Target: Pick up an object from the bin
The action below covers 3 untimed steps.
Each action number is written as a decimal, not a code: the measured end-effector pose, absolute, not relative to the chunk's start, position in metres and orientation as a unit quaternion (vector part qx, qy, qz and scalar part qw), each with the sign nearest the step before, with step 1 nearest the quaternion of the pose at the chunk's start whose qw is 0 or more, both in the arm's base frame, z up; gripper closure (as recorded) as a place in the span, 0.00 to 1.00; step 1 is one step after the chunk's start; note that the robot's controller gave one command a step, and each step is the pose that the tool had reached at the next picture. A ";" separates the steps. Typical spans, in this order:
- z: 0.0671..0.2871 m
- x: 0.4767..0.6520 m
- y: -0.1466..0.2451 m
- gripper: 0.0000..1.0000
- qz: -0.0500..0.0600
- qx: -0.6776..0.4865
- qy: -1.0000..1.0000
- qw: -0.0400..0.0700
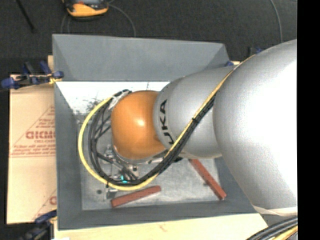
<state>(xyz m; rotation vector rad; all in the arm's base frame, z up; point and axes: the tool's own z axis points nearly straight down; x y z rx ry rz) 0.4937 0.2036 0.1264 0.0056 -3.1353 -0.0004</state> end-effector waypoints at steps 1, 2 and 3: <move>0.130 0.496 0.203 0.00 -0.001 0.000 -1.000 -0.001; 0.090 0.496 0.154 1.00 -0.010 0.061 -0.998 -0.007; 0.090 0.496 0.154 1.00 -0.010 0.061 -0.998 -0.007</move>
Offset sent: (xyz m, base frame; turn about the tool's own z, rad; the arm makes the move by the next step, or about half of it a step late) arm -0.0034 -0.0608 -0.0489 -0.1192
